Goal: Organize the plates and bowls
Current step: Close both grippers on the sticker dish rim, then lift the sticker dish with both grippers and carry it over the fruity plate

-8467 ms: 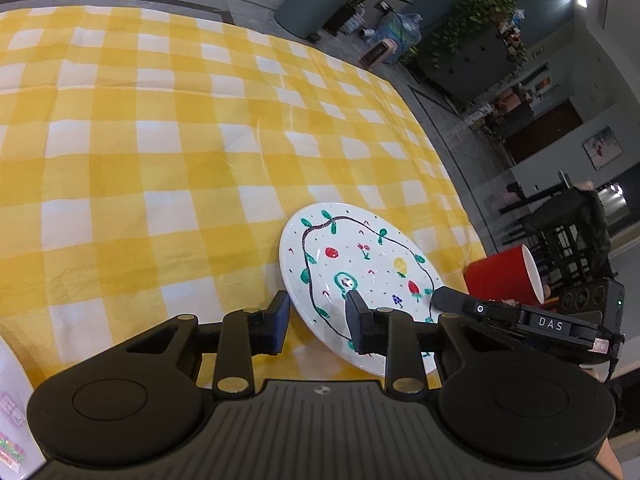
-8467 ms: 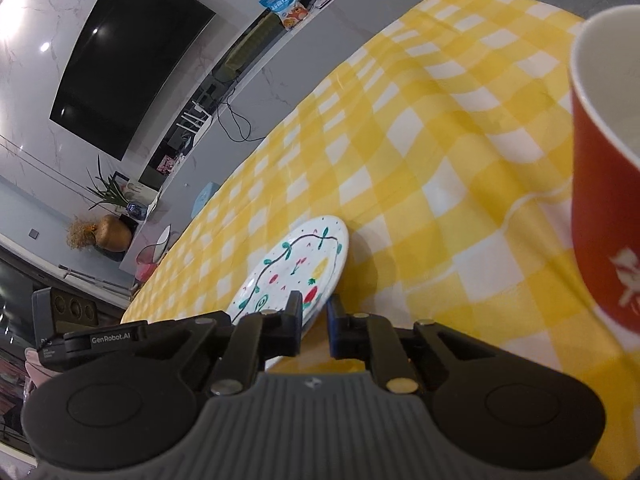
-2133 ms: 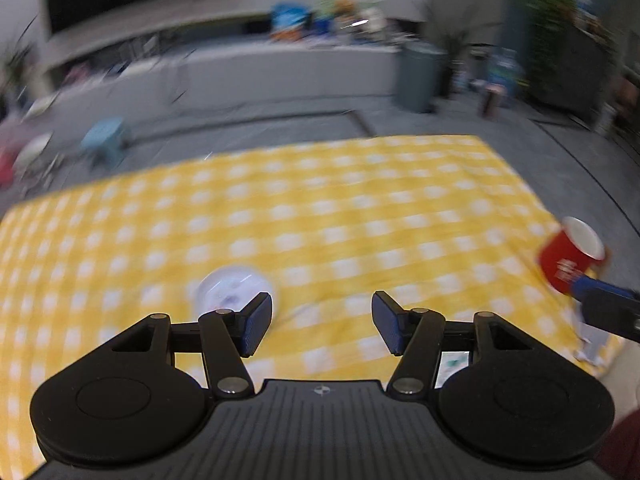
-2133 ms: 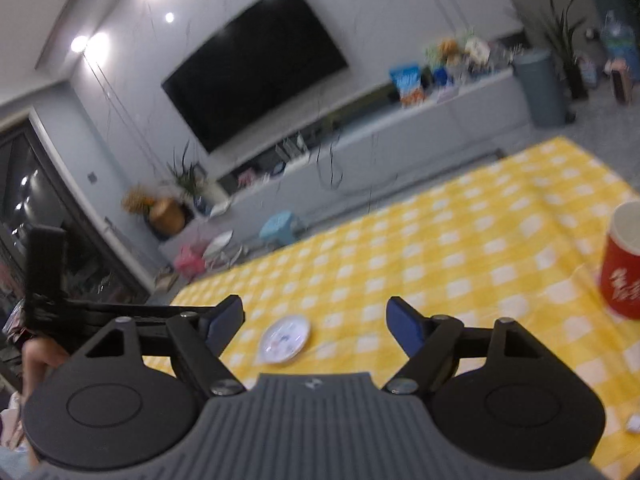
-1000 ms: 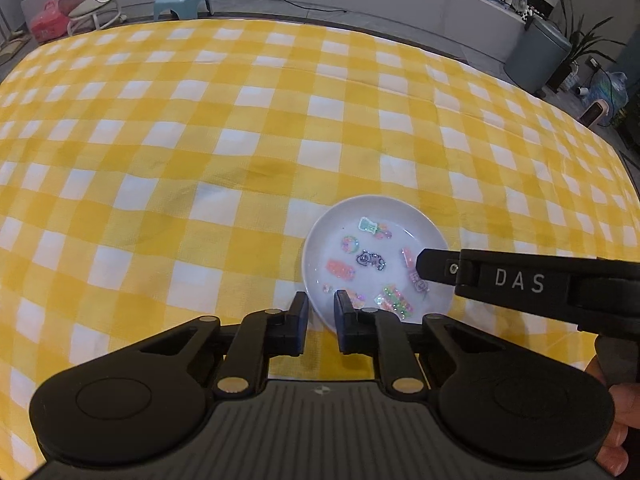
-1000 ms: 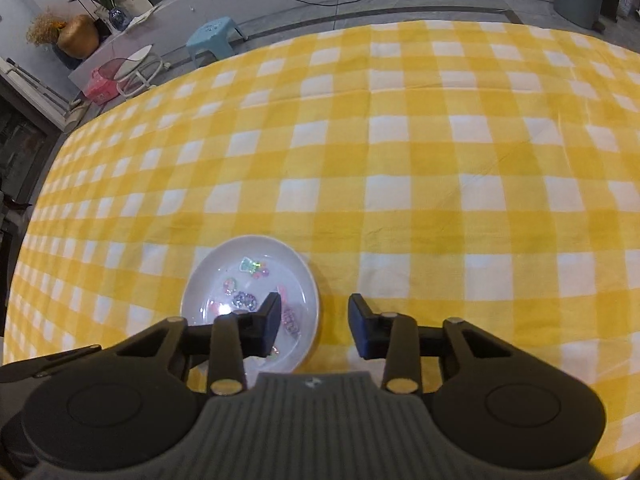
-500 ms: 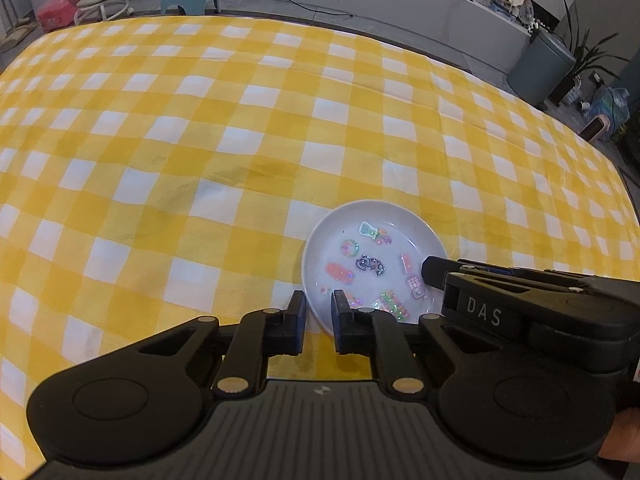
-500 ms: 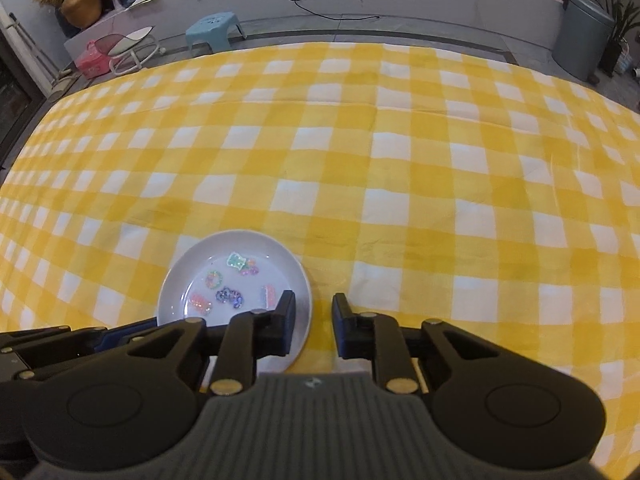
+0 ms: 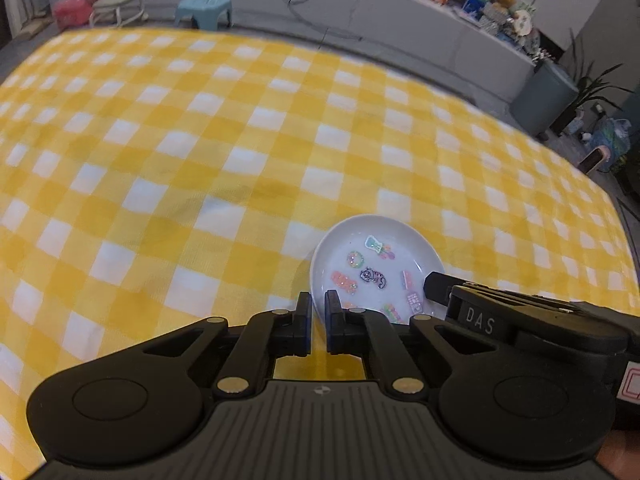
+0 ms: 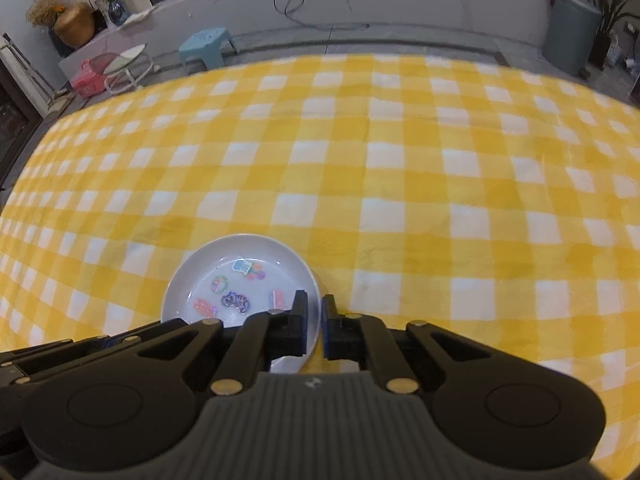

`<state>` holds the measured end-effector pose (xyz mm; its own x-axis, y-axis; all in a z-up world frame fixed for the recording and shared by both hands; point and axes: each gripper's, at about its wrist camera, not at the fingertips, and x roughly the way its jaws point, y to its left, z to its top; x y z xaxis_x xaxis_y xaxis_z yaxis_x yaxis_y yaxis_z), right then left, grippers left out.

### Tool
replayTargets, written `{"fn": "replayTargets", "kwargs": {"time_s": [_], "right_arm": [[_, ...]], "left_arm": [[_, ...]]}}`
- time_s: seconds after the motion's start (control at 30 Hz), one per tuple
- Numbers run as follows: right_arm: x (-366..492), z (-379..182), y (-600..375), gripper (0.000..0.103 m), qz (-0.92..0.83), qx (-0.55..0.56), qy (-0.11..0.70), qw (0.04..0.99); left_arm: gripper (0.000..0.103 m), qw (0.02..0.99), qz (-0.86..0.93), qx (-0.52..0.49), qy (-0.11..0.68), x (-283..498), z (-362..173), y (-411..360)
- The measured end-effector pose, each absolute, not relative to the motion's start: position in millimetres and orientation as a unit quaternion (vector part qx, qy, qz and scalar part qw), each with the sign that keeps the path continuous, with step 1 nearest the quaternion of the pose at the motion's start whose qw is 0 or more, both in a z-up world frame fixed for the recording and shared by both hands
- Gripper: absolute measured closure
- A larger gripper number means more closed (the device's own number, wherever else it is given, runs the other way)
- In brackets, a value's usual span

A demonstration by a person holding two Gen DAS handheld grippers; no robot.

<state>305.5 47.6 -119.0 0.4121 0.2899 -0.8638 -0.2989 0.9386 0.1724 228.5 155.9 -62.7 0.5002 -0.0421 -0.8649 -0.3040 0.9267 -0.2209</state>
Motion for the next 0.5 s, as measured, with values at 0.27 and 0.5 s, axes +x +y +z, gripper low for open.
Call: {"fn": "replayTargets", "kwargs": {"time_s": [0.27,0.5], "right_arm": [[281.9,-65.1,16.1,0.100,0.171,-0.009,0.450,0.877],[242.7,-21.7,-34.6,0.101,0.139,-0.006,0.395,0.908]], "left_arm": [[0.097,0.885,0.044,-0.144,0.441,218.5,-14.7,125.5],[0.097,0.906,-0.016,-0.125,0.404,203.5,20.8,85.5]]}}
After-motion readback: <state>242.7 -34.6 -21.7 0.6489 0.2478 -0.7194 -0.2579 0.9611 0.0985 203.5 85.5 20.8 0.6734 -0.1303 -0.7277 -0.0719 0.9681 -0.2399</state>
